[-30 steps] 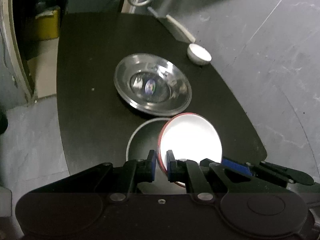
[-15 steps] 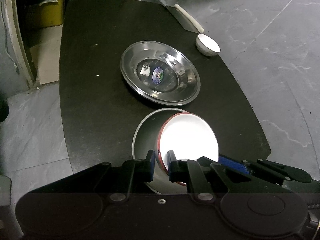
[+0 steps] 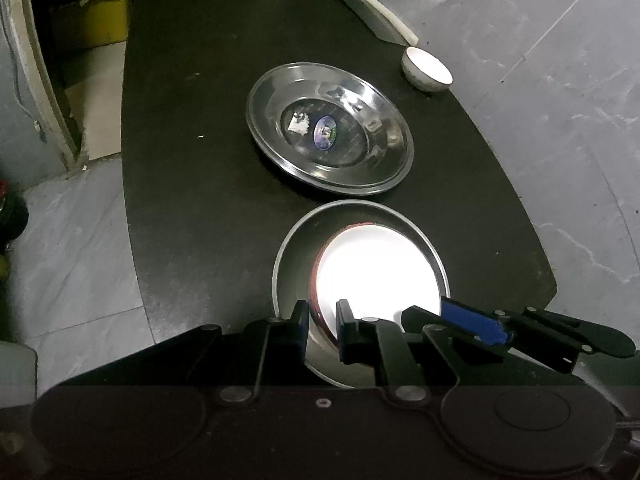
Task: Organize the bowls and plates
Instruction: 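Open the left gripper to release the white bowl inside the steel bowl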
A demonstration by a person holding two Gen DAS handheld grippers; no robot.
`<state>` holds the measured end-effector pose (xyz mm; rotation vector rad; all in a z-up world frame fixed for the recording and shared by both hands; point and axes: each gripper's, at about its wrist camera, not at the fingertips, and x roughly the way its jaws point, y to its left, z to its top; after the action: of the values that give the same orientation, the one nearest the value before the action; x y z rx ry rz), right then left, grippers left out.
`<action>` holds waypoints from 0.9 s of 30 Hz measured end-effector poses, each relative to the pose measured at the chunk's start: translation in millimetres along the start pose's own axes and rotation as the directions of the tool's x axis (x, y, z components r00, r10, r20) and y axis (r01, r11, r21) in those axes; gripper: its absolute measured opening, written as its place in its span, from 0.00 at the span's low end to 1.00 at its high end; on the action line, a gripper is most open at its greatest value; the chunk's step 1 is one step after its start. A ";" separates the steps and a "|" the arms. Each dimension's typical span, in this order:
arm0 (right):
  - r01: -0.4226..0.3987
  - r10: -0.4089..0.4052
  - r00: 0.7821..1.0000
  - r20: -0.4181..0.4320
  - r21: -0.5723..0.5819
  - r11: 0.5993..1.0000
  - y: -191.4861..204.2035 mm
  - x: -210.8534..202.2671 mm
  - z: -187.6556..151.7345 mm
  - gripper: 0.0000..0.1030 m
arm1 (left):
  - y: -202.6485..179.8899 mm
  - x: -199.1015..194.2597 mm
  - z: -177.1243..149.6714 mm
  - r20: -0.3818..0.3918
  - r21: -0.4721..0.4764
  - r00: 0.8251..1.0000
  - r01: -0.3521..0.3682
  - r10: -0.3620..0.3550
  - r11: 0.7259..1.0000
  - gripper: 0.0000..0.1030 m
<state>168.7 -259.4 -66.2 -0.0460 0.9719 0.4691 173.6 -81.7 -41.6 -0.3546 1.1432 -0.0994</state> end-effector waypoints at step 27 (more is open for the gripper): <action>-0.004 0.004 0.999 0.043 -0.010 1.000 -0.7 -8.5 -2.1 0.29 | -3.1 -18.0 1.7 0.067 0.012 0.998 -0.015 0.014 1.000 0.36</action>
<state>163.3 -263.6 -60.7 -0.0428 0.9278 0.4768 167.9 -79.5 -24.3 -0.3361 1.0786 -0.0810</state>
